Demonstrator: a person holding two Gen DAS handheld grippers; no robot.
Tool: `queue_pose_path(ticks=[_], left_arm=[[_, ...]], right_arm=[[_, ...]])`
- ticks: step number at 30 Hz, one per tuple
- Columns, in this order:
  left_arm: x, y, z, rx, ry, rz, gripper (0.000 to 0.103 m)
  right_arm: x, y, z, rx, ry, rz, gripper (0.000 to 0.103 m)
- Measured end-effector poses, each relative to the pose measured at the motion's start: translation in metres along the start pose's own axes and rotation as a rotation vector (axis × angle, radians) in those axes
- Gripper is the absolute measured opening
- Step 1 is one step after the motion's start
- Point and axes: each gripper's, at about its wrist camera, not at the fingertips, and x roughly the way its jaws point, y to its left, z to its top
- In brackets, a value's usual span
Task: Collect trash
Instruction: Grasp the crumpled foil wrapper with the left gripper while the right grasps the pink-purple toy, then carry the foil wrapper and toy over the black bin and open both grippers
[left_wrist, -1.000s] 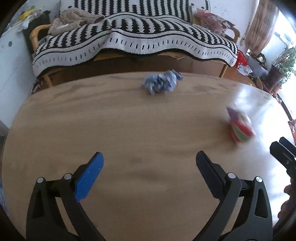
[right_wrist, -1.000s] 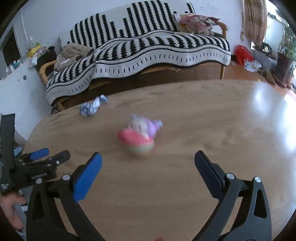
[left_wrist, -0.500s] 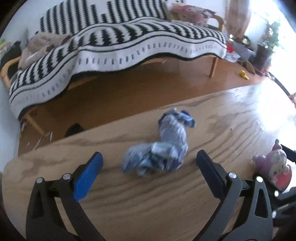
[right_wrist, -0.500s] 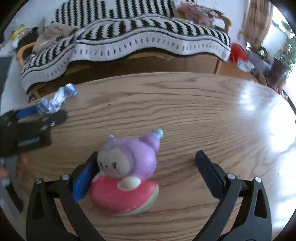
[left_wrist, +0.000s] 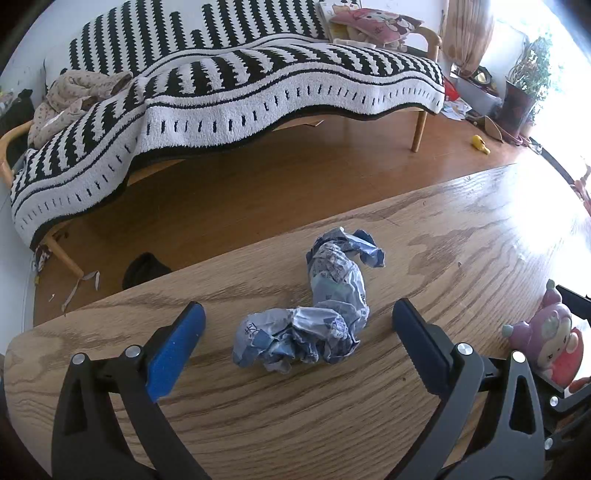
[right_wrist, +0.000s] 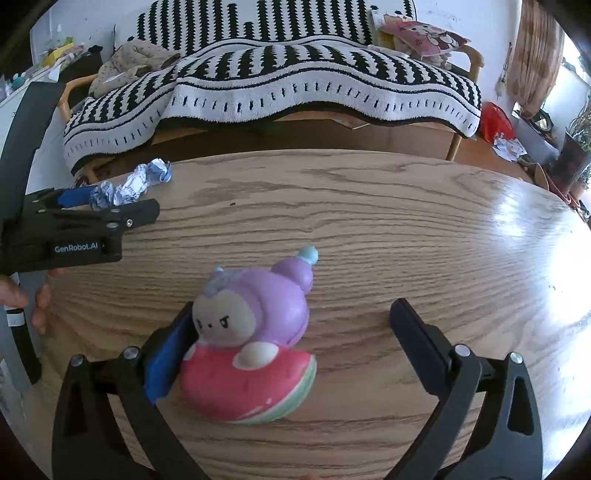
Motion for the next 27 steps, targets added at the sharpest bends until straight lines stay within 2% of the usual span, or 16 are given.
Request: queue_pose_path(ticks=[5,7,8,9,10,11,16,21,27], left_arm=[[-0.001,-0.002,-0.001,0.001,-0.001,-0.003,0.096],[-0.005,-0.004,-0.002,0.014,-0.019,-0.013,0.078],[-0.010,-0.007,-0.003,0.023,-0.041,-0.013,0.041],[-0.012,-0.010,-0.004,0.022,-0.051,0.000,0.040],[-0.014,-0.011,-0.006,0.008,-0.053,0.003,0.040],[-0.015,-0.011,-0.008,-0.003,-0.054,0.002,0.039],[-0.033,-0.017,-0.029,-0.081,-0.049,0.010,0.037],[-0.062,-0.025,-0.061,-0.090,-0.036,0.048,0.037],[-0.123,-0.026,-0.088,-0.099,-0.052,0.066,0.037]], right_arm=[[-0.001,0.001,-0.002,-0.014,0.000,0.009,0.098],[-0.002,0.003,-0.004,-0.041,0.001,0.032,0.098],[-0.004,0.003,-0.005,-0.060,0.000,0.050,0.098],[-0.005,0.004,-0.007,-0.070,-0.003,0.059,0.088],[-0.009,0.005,-0.009,-0.083,-0.018,0.075,0.058],[-0.015,0.008,-0.009,-0.103,-0.047,0.086,0.048],[-0.020,0.012,-0.016,-0.105,-0.052,0.112,0.041],[-0.027,0.020,-0.024,-0.110,-0.048,0.127,0.040],[-0.078,0.028,-0.032,-0.081,-0.098,0.190,0.040]])
